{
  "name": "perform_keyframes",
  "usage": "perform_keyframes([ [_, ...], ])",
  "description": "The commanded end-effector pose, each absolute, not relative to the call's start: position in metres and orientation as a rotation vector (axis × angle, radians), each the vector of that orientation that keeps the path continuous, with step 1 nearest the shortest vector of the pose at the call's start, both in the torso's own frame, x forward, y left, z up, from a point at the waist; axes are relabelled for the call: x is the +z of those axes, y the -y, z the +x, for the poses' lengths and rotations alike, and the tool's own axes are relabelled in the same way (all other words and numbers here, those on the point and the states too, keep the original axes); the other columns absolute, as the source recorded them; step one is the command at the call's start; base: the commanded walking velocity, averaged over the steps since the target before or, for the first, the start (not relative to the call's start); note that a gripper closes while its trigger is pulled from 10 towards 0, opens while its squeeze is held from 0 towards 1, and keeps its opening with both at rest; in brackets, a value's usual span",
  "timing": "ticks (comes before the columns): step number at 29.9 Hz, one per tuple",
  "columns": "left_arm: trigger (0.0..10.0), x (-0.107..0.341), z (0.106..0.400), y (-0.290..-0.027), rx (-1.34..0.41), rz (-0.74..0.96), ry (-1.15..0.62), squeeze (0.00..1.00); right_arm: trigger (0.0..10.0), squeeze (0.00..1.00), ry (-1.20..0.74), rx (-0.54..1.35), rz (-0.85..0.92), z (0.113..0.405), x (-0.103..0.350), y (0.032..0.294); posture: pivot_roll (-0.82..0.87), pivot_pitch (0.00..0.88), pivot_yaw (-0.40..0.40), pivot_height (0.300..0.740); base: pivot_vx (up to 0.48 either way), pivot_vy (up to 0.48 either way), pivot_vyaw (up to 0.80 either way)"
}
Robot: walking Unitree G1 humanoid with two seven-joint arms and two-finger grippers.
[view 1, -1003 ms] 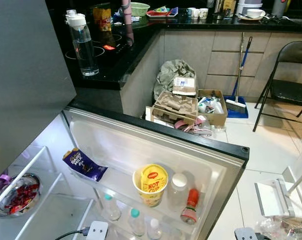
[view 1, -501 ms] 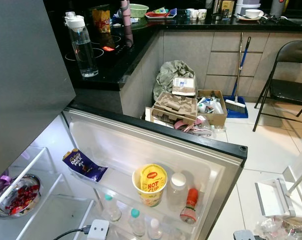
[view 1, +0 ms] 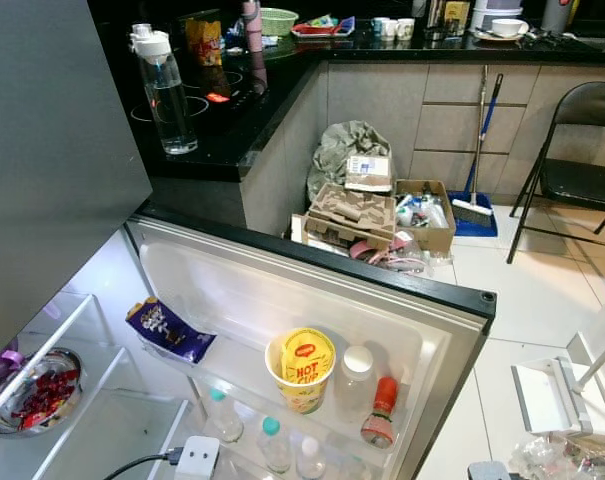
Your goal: Restocking fridge
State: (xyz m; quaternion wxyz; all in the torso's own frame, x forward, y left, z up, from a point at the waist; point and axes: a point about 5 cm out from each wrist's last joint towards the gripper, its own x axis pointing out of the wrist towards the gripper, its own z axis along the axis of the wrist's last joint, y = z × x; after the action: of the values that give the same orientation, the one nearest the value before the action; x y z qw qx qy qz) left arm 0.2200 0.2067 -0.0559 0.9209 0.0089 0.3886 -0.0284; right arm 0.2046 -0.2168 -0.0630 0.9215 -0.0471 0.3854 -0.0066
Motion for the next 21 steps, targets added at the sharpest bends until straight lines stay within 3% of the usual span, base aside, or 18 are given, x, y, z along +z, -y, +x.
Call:
perform_keyframes([
  [1, 10.0, -0.0619, 0.2119, -0.2042, -0.06, 0.008, -0.834, 0.0, 10.0, 0.0, -0.821, -0.026, -0.082, 0.199, -0.0665, 0.2188, -0.14, 0.129, 0.041, 0.74, 0.0, 0.0, 0.0],
  [12, 10.0, -0.0619, 0.2119, -0.2033, -0.072, 0.007, -0.832, 0.0, 10.0, 0.0, -0.837, -0.03, -0.08, 0.1948, -0.0689, 0.2199, -0.14, 0.131, 0.044, 0.74, 0.0, 0.0, 0.0],
  [21, 10.0, -0.0623, 0.2102, -0.2067, -0.05, -0.001, -0.832, 0.0, 10.0, 0.0, -0.857, -0.029, -0.086, 0.1891, -0.0723, 0.2196, -0.14, 0.123, 0.039, 0.74, 0.0, -0.268, 0.0],
])
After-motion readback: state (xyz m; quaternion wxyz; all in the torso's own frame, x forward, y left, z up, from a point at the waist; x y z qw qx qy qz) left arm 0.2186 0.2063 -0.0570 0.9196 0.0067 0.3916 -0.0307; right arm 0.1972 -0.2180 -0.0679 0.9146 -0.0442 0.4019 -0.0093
